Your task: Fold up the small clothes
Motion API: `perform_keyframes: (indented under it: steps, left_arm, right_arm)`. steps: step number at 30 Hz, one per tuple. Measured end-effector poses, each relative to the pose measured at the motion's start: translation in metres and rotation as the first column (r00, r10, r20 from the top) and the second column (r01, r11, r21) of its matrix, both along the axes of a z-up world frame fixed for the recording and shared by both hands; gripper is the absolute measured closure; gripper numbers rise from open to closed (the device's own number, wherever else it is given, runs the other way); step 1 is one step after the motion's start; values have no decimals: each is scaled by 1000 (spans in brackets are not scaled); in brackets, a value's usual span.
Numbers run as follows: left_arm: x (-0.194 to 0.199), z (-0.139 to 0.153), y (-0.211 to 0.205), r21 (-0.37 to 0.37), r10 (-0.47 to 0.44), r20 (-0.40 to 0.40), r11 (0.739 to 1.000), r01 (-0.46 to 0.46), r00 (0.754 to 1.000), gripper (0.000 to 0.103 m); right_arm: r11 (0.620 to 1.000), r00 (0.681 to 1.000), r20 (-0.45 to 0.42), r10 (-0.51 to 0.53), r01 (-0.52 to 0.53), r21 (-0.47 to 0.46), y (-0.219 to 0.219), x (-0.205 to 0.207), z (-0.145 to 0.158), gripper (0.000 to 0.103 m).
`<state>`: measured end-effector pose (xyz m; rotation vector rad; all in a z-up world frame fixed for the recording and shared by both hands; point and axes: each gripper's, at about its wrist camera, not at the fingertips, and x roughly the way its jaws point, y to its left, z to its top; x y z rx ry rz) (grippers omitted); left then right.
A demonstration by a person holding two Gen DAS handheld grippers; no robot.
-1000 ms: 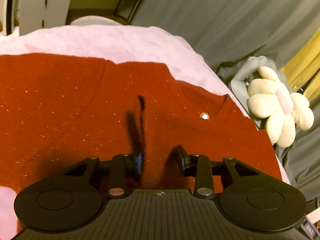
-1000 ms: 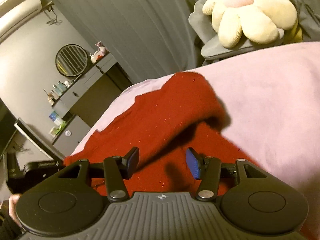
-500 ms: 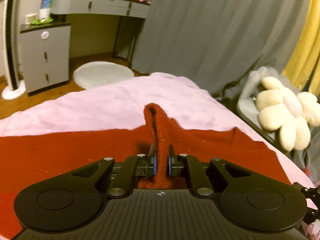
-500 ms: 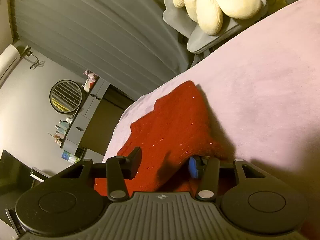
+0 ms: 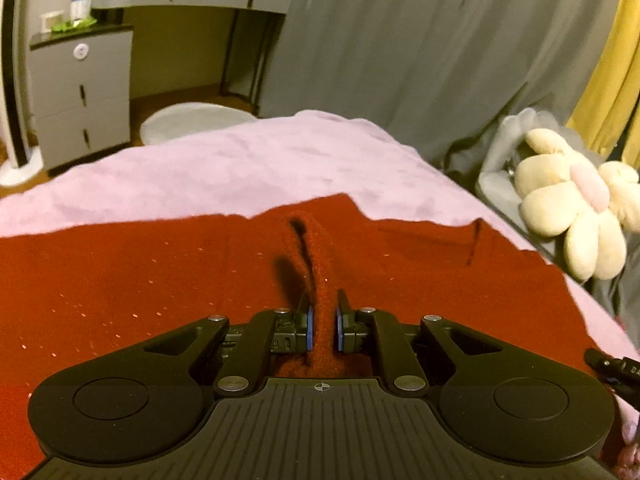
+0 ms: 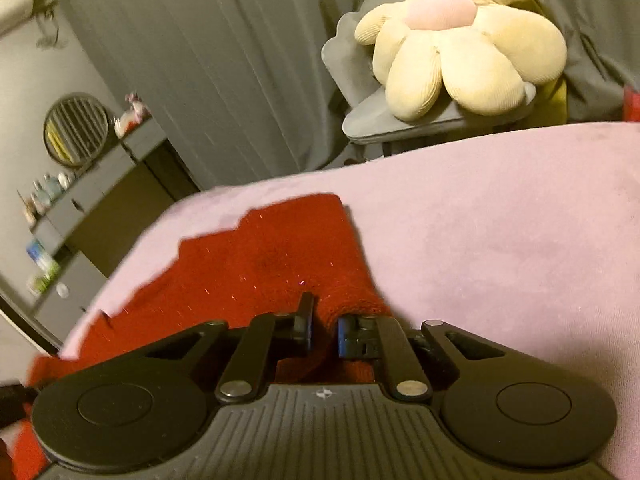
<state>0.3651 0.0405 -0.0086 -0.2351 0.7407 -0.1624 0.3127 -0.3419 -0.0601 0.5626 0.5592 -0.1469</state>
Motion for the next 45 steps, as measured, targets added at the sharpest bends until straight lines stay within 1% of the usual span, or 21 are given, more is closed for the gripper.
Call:
perform_keyframes:
  steps: [2, 4, 7, 8, 9, 11, 12, 15, 19, 21, 23, 27, 30, 32, 35, 38, 40, 41, 42, 44, 45]
  left_arm:
    - [2, -6, 6, 10, 8, -15, 1000, -8, 1000, 91]
    - [4, -15, 10, 21, 5, -60, 1000, -4, 998, 89]
    - [-2, -16, 17, 36, -3, -59, 999, 5, 998, 74]
    - [-6, -14, 21, 37, 1, -57, 999, 1, 998, 70]
    - [-10, -12, 25, 30, 4, -51, 1000, -2, 999, 71]
    - [-19, -7, 34, 0, 21, -34, 1000, -21, 999, 71]
    - [-23, -5, 36, -20, 33, -29, 999, -34, 999, 71]
    - [-29, -5, 28, -52, 22, -25, 998, -23, 999, 71]
    - [-29, -17, 2, 82, 12, -50, 997, -8, 999, 69]
    - [-29, -18, 1, 82, 22, -50, 996, -17, 999, 67]
    - [-27, -19, 2, 84, 29, -62, 996, -24, 998, 65]
    - [-26, -23, -3, 117, 26, -46, 993, -20, 999, 63]
    - [-28, -26, -10, 153, 19, -25, 988, -15, 999, 61]
    - [-27, -26, -12, 172, 18, -22, 985, -14, 1000, 59]
    - [-29, -25, -13, 196, 25, -20, 980, -21, 999, 51]
    - [-30, -25, -14, 220, 29, -14, 975, -25, 999, 41]
    - [-31, -23, -11, 205, 32, -21, 978, -27, 999, 36]
    - [-33, -22, -8, 177, 38, -28, 984, -33, 999, 29]
    - [-35, -21, -4, 139, 43, -38, 990, -38, 998, 17]
    - [-42, -18, 9, 1, 43, -62, 999, -43, 997, 3]
    - [-47, -17, 14, -44, 52, -62, 998, -55, 997, 3]
  right_arm:
    - [998, 1000, -5, 18, -18, -54, 6, 0, -4, 93]
    - [995, 999, -15, 42, -43, -88, 11, 0, -2, 90]
    - [990, 994, -53, 92, -97, -100, 15, -9, 11, 80]
    - [984, 992, -69, 103, -112, -137, 17, -17, 18, 77]
    - [979, 991, -70, 113, -123, -165, 19, -27, 23, 72]
    - [966, 995, -36, 95, -101, -238, 23, -50, 34, 64]
    - [955, 996, 7, 90, -84, -285, 26, -61, 39, 59]
    - [941, 989, 41, 142, -122, -314, 40, -60, 43, 58]
    - [905, 967, -6, 255, -241, -351, 75, -32, 33, 63]
    - [866, 964, -81, 253, -263, -425, 89, -17, 20, 67]
    - [834, 966, -99, 240, -257, -489, 91, -9, 8, 67]
    - [842, 969, -85, 234, -245, -481, 80, -3, 1, 64]
    - [809, 966, -101, 238, -255, -530, 87, 0, 0, 63]
    - [800, 966, -106, 236, -255, -543, 90, -3, 0, 61]
    - [797, 967, -116, 228, -254, -548, 92, 0, -1, 60]
    - [778, 966, -131, 222, -257, -573, 98, 1, 0, 59]
    - [771, 964, -148, 221, -266, -578, 99, 2, 1, 59]
    - [772, 962, -160, 221, -273, -574, 99, 3, 2, 59]
    - [769, 959, -172, 227, -285, -572, 99, 4, 3, 59]
    - [755, 950, -199, 243, -313, -576, 99, 5, 6, 58]
    - [754, 945, -208, 250, -326, -571, 98, 6, 8, 57]
